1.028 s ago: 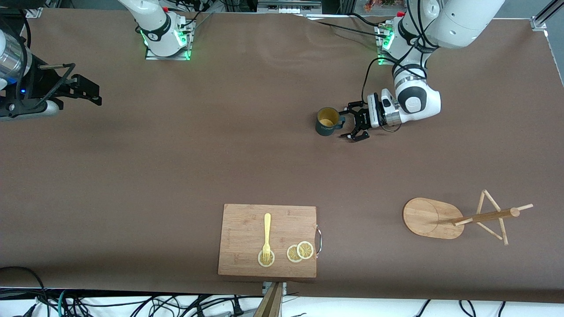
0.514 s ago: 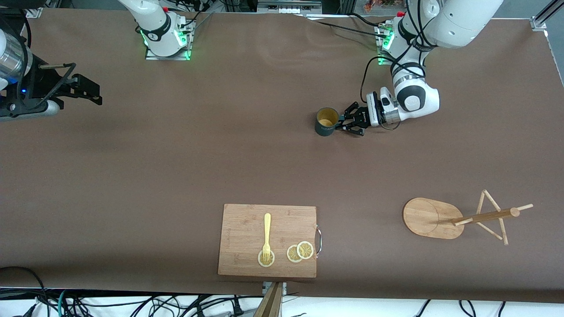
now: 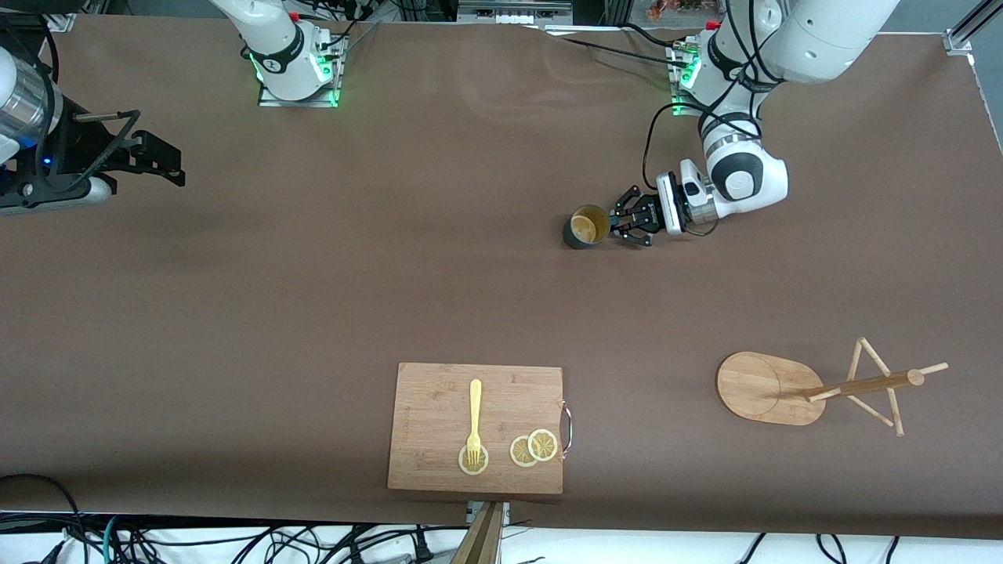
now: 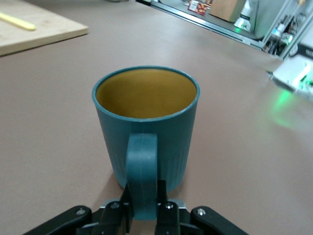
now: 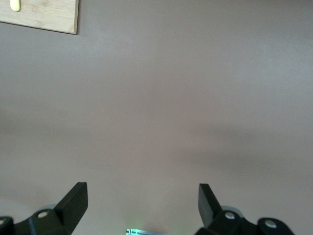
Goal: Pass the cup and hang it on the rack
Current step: 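Lift the mug by its handle and carry it to the wooden rack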
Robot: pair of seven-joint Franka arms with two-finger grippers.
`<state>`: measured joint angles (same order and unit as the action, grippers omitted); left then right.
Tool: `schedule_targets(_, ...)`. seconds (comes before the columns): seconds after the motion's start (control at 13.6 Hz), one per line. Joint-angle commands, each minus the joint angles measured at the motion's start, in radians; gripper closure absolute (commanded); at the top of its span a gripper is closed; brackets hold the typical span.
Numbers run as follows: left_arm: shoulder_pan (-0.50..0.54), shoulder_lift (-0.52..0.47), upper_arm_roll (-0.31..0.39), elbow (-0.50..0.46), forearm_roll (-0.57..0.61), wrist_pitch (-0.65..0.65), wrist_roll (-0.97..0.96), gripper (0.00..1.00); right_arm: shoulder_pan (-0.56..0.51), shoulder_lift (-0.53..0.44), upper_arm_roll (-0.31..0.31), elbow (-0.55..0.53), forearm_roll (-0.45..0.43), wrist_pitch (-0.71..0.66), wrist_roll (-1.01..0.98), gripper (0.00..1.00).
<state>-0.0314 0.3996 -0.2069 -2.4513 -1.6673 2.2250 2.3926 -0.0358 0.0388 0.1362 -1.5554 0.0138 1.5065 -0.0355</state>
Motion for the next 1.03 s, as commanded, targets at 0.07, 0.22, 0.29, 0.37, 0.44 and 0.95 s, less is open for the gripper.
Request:
schedule_targets(0.07,0.111,-0.145,0.015,0.041,0.255,-0.135,-0.480,1.00,-0.003,0.001,0.007,0.020,-0.006,-0.017,-0.003,0.00)
schedule_targets(0.22,0.171,-0.200,0.056,0.098,0.403,-0.258,-0.758,1.00,-0.003,0.001,0.007,0.020,-0.006,-0.019,-0.003,0.00)
schedule_targets(0.29,0.182,-0.228,0.107,0.141,0.485,-0.330,-0.893,1.00,-0.003,0.001,0.007,0.020,-0.006,-0.019,-0.003,0.00)
schedule_targets(0.37,0.183,-0.235,0.165,0.206,0.557,-0.425,-1.032,1.00,-0.004,0.001,0.007,0.018,-0.006,-0.019,-0.004,0.00)
schedule_targets(0.44,0.183,-0.234,0.217,0.278,0.608,-0.524,-1.161,1.00,-0.004,0.004,0.005,0.020,-0.008,-0.017,-0.004,0.00)
schedule_targets(0.95,0.255,-0.203,0.385,0.350,0.487,-0.746,-1.685,1.00,-0.004,0.003,0.005,0.020,-0.008,-0.019,-0.004,0.00)
